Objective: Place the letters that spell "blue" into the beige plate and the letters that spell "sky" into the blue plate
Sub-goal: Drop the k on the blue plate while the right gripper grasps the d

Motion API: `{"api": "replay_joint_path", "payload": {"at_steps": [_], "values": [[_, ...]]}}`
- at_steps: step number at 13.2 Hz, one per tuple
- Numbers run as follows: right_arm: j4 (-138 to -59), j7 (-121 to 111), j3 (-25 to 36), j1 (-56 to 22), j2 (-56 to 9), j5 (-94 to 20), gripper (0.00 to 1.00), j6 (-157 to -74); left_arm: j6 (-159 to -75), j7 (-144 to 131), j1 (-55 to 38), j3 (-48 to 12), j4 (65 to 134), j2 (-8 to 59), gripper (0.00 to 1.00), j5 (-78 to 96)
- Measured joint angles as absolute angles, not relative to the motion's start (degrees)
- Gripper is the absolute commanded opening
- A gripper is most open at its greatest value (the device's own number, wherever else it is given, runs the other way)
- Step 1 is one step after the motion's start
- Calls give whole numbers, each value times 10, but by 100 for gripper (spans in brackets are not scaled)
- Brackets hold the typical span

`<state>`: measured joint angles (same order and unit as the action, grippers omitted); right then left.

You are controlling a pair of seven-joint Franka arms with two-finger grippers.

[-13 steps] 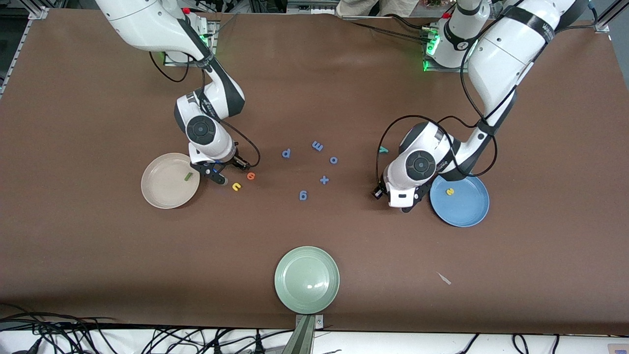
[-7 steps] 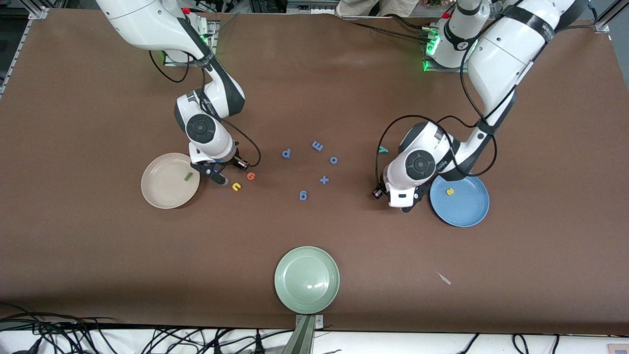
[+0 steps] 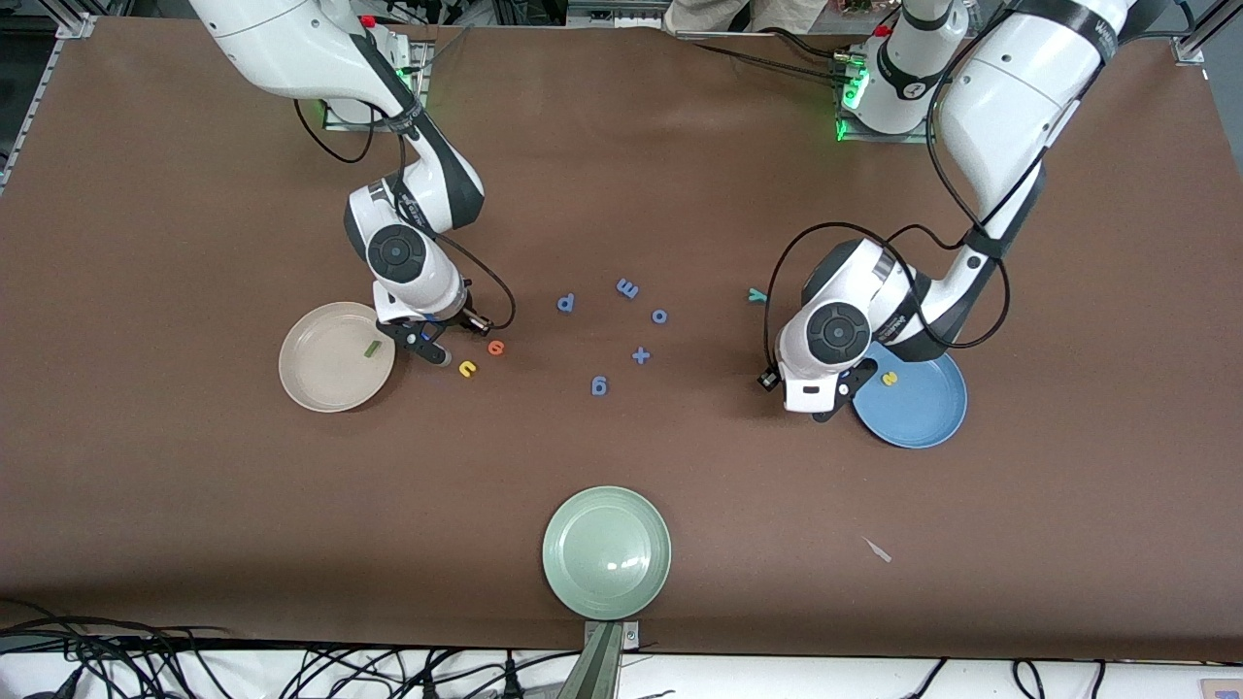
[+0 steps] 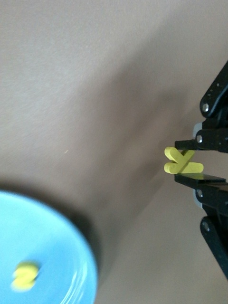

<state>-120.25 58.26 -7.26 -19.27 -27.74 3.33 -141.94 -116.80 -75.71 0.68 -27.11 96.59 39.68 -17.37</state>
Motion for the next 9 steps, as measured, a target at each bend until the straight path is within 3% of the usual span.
{"api": "replay_joint_path", "payload": {"at_steps": [5,9], "values": [[-1201,529,-64,-191,-246,34,19,-1386,-1123,-592,78,-268,955,381,0,-174],[-1201,361,0,-176,-211,34,22,-1336,-1124,-475,137,-265,956,384,0,-174]]}}
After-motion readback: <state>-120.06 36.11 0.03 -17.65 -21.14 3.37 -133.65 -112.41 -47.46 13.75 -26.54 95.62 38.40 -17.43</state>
